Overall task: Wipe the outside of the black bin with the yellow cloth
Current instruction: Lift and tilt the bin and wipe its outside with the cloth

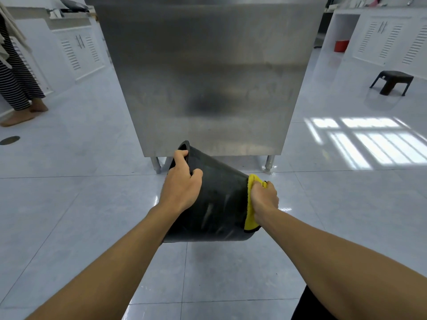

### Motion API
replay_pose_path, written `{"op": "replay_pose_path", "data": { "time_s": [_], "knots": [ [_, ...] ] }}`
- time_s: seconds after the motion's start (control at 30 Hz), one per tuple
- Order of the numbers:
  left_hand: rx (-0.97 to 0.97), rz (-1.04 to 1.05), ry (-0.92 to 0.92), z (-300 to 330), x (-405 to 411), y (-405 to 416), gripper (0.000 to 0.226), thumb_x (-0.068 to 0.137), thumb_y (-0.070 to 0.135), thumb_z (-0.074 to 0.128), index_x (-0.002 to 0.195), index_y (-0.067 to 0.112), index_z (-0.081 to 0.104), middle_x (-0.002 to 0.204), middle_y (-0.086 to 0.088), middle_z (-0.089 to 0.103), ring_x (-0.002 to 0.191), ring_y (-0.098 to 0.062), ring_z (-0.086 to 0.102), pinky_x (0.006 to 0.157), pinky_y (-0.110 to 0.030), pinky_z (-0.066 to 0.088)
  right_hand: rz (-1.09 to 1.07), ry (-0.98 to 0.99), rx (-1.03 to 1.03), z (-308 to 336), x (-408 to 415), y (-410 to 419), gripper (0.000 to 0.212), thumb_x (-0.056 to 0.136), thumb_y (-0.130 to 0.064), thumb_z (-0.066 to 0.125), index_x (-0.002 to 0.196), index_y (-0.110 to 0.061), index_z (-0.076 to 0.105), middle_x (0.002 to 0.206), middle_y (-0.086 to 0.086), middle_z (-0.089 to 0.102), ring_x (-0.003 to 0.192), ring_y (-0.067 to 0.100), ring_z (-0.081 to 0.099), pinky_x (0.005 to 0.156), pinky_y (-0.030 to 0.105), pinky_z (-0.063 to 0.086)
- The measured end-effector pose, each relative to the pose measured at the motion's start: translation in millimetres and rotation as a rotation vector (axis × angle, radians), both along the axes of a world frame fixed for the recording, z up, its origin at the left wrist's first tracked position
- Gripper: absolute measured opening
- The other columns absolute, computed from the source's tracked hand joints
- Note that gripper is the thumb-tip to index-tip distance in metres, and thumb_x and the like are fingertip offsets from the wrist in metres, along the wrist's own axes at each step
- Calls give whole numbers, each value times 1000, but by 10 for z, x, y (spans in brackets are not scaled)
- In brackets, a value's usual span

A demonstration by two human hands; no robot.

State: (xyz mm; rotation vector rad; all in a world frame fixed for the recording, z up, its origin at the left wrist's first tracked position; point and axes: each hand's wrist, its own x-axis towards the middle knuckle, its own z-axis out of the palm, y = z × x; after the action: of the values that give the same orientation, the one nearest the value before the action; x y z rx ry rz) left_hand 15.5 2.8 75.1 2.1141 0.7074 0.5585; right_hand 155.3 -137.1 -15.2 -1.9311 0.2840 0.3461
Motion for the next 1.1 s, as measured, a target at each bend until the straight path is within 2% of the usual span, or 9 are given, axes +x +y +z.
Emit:
{"op": "replay_pose_path", "data": {
  "time_s": [0.1, 0.27, 0.37, 0.53, 0.7, 0.77, 0.83, 1.0, 1.1],
  "knots": [
    [195, 57, 20, -34, 10, 29, 57, 99, 22, 55, 154, 21, 37, 132, -7, 65, 104, -24, 66, 91, -43, 57, -14, 4, 5, -3, -10, 0, 65, 96, -50, 39, 157, -28, 32, 154, 7, 45, 135, 38, 46, 111, 58, 40],
    [361, 102, 158, -40, 6, -4, 59, 103, 29, 53, 158, 24, 31, 134, -5, 62, 114, -29, 63, 90, -43, 54, -33, -2, -21, -13, -7, -1, 63, 97, -47, 39, 157, -28, 32, 152, 8, 46, 133, 38, 48, 110, 59, 42],
    [318, 106, 170, -80, 2, 19, 60, 104, 28, 51, 159, 26, 27, 138, -4, 60, 117, -29, 63, 93, -44, 52, -34, -15, -56, 8, -22, 7, 62, 99, -45, 38, 158, -28, 30, 154, 9, 44, 135, 38, 47, 111, 58, 40],
    [12, 33, 32, -132, 80, 10, 61, 104, 14, 48, 160, 21, 23, 154, -5, 44, 136, -30, 49, 110, -46, 45, 35, -154, -176, 73, -67, 33, 56, 106, -35, 39, 158, -19, 33, 158, 15, 38, 145, 37, 36, 116, 51, 31],
    [-199, 128, -142, -66, 75, 44, 40, 102, 12, 52, 142, 17, 45, 128, -5, 63, 110, -28, 65, 90, -37, 58, 123, -255, -220, 118, -206, 78, 53, 108, -29, 34, 159, -16, 29, 161, 16, 32, 149, 36, 27, 118, 49, 27],
    [-219, 161, -190, -32, 70, 29, 36, 102, 15, 55, 138, 15, 50, 126, -2, 64, 107, -19, 63, 87, -29, 56, 162, -317, -224, 130, -301, 121, 52, 108, -28, 33, 158, -16, 31, 156, 16, 37, 145, 36, 31, 116, 48, 28],
    [-200, 195, -212, -40, 74, -11, 33, 100, 19, 59, 133, 15, 55, 123, -1, 66, 105, -17, 63, 91, -32, 56, 224, -392, -213, 161, -456, 196, 51, 108, -27, 34, 158, -19, 33, 151, 14, 41, 140, 34, 34, 113, 43, 28],
    [-141, 267, -197, -79, 73, -104, 23, 92, 26, 68, 111, 14, 72, 102, 2, 76, 92, -14, 70, 90, -41, 57, 471, -565, 31, 225, -1133, 405, 53, 109, -30, 38, 160, -26, 27, 156, 3, 33, 141, 20, 32, 110, 28, 30],
    [-137, 236, -172, -57, 38, -95, 21, 93, 27, 67, 108, 15, 75, 94, 5, 77, 89, -13, 71, 87, -40, 59, 562, -630, 178, 216, -1456, 453, 55, 109, -37, 38, 161, -35, 21, 148, -8, 38, 129, 7, 44, 109, 28, 44]
  ]
}}
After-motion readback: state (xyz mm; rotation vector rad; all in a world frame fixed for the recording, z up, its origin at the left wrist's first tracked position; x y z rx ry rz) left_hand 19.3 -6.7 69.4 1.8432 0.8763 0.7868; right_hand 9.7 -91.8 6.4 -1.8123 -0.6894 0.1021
